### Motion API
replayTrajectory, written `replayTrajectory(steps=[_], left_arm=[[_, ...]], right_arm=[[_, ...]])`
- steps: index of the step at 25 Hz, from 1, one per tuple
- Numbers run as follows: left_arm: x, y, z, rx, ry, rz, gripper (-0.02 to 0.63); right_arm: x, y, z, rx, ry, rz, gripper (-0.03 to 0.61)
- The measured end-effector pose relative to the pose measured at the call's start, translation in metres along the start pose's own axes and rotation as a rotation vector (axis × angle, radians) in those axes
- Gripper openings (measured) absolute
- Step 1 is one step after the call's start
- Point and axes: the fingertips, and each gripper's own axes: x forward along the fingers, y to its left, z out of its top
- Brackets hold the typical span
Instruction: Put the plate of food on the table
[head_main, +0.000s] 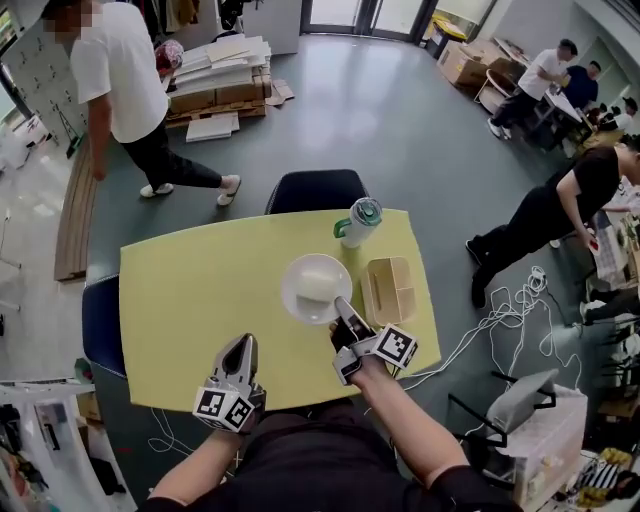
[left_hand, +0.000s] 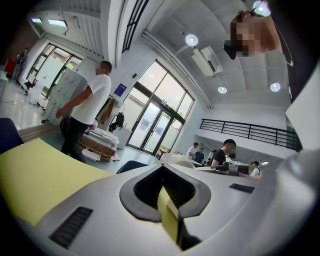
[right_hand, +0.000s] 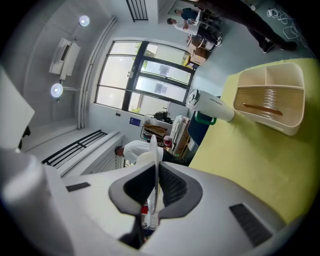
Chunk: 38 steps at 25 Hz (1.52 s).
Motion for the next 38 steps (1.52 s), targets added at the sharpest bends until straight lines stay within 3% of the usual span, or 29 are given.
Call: replayTrajectory(steps=[7,13,26,38], left_arm=[[0.012,0.016,-0.005,0.023,0.001,0.087,0.009],[0.02,0.035,-0.021,-0.002,0.051,0.172,0.009],[0.046,0.075,-0.049,-0.045,0.127,0.293,0.009],[0.053,0.094,-0.072,-0.086,0.177,0.344,0.009]], right_arm=[[0.048,-0.051,0.024,0.034,0.001,-0.024,0.025],[0.109,-0.099,0.049,0.058,-0.02,-0.037,0.025],[0.201,-0.223,0.062,0.145,-0.077,-0.111,0.025],[0.245,-0.289,0.072,0.208,-0.179,-0.188,0.025]])
